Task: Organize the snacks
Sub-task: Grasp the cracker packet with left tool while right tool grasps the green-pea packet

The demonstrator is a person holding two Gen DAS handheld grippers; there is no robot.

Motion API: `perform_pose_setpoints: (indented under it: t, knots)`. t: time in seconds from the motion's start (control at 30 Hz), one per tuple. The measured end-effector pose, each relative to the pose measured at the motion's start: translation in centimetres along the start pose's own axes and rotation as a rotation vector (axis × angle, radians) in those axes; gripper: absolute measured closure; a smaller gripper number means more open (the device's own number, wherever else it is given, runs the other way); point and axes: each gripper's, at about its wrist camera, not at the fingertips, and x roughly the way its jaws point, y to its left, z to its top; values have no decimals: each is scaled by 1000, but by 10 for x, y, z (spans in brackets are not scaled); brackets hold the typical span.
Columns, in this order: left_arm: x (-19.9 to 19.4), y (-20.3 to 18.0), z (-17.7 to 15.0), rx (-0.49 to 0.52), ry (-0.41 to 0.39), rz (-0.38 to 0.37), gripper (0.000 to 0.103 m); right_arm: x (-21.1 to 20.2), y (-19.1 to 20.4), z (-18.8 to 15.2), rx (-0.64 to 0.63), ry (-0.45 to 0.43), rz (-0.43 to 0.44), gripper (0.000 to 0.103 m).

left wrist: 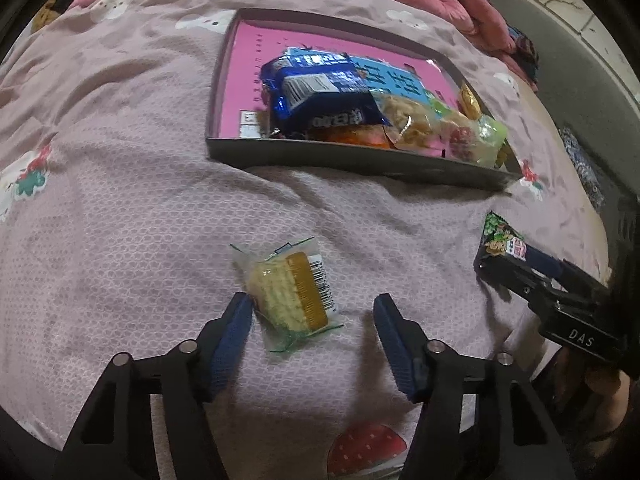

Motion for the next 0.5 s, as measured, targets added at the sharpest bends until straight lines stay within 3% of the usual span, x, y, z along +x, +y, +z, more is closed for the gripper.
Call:
perform_pose_setpoints:
  t: [0.2,0.37,0.5]
  knots:
    - [2,-1,1,4,5,-6,53,7,5,0,-50,-8,8,28]
    - [5,-3,1,13,7,1,55,13,9,-1,-85,-17,41,51]
    - [6,-7,2,26,5,6,57,8,9,-1,-85,-42,69,58]
